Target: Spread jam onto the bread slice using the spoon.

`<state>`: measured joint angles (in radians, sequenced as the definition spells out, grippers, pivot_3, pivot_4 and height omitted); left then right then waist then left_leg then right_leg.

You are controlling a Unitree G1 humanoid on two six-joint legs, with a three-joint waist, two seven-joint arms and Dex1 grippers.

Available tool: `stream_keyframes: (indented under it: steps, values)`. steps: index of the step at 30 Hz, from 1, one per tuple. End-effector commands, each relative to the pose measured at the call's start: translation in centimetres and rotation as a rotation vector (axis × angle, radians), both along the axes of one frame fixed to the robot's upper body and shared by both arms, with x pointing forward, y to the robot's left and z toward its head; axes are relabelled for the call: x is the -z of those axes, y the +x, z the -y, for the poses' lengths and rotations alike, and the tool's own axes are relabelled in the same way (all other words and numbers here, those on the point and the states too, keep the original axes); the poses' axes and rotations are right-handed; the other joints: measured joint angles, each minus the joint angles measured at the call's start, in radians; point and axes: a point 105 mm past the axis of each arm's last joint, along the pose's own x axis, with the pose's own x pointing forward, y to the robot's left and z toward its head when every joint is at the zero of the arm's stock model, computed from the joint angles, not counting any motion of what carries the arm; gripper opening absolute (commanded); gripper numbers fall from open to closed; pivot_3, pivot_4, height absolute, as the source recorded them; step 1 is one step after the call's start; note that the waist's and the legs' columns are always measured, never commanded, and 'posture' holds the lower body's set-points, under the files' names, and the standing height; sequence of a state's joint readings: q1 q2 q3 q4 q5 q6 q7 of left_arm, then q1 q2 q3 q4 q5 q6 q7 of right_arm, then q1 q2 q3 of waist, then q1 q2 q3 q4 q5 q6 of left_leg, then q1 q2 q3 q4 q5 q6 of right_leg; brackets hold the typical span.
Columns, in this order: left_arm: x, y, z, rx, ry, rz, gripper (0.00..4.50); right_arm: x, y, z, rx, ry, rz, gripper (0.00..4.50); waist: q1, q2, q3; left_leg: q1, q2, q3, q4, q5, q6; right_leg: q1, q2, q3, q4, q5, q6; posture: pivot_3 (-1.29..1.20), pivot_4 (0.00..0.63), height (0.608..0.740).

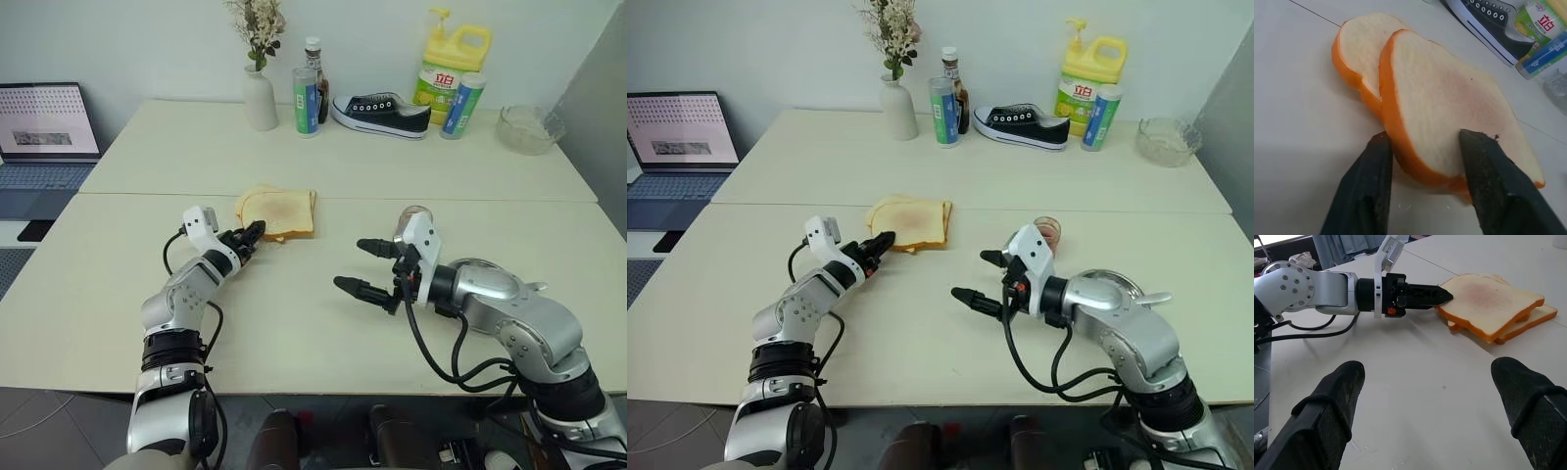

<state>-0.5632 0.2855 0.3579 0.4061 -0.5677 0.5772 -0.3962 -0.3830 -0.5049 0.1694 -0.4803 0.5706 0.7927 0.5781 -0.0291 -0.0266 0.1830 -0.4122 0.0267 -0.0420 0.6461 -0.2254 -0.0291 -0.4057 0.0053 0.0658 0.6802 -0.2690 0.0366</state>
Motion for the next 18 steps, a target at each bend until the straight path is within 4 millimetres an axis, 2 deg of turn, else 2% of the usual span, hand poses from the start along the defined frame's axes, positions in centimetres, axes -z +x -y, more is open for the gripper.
stream_keyframes:
  steps: [1, 5, 10, 14, 17, 18]
  values:
    - [-1.1, 0.2, -0.1, 0.007, 0.005, 0.034, 1.11, -1.6, -0.2, 0.4, 0.012, 0.019, 0.065, 4.50, 0.000, 0.000, 0.000, 0.000, 0.000, 0.000, 0.000, 0.000, 0.000, 0.000, 0.000, 0.000, 0.000, 0.000, 0.000, 0.00, 0.150, 0.740]
    - [-1.3, 0.2, -0.4, 0.001, 0.007, 0.036, 0.01, -1.7, 0.0, 0.5, 0.021, 0.018, 0.068, 4.50, 0.000, 0.000, 0.000, 0.000, 0.000, 0.000, 0.000, 0.000, 0.000, 0.000, 0.000, 0.000, 0.000, 0.000, 0.000, 0.00, 0.150, 0.740]
    - [-2.2, 0.0, -0.5, 0.018, 0.034, 0.062, 0.01, -1.9, 0.2, 0.8, 0.033, 0.021, 0.071, 4.50, 0.000, 0.000, 0.000, 0.000, 0.000, 0.000, 0.000, 0.000, 0.000, 0.000, 0.000, 0.000, 0.000, 0.000, 0.000, 0.00, 0.150, 0.740]
    - [-5.6, -0.6, 0.6, 0.168, 0.348, 0.193, 0.01, -2.6, -0.2, 3.0, 0.067, 0.014, 0.052, 4.50, -0.001, 0.000, 0.000, -0.001, 0.000, 0.000, 0.000, 0.000, 0.000, 0.000, 0.001, 0.000, 0.000, 0.000, 0.000, 0.00, 0.150, 0.740]
    - [-10.3, -4.1, 4.5, 0.532, 0.521, 0.372, 0.01, -2.9, -3.4, 5.6, 0.027, -0.022, -0.030, 4.50, 0.003, 0.000, 0.000, -0.003, 0.000, -0.003, -0.001, 0.000, -0.001, -0.001, 0.000, -0.002, -0.001, 0.000, 0.000, 0.00, 0.150, 0.740]
    - [-11.0, -5.1, 5.2, 0.615, 0.542, 0.397, 0.01, -2.8, -4.2, 6.0, 0.016, -0.040, -0.051, 4.50, 0.005, 0.000, 0.000, -0.004, 0.000, -0.003, -0.001, 0.000, -0.001, -0.001, -0.001, -0.003, -0.002, 0.000, 0.000, 0.00, 0.150, 0.740]
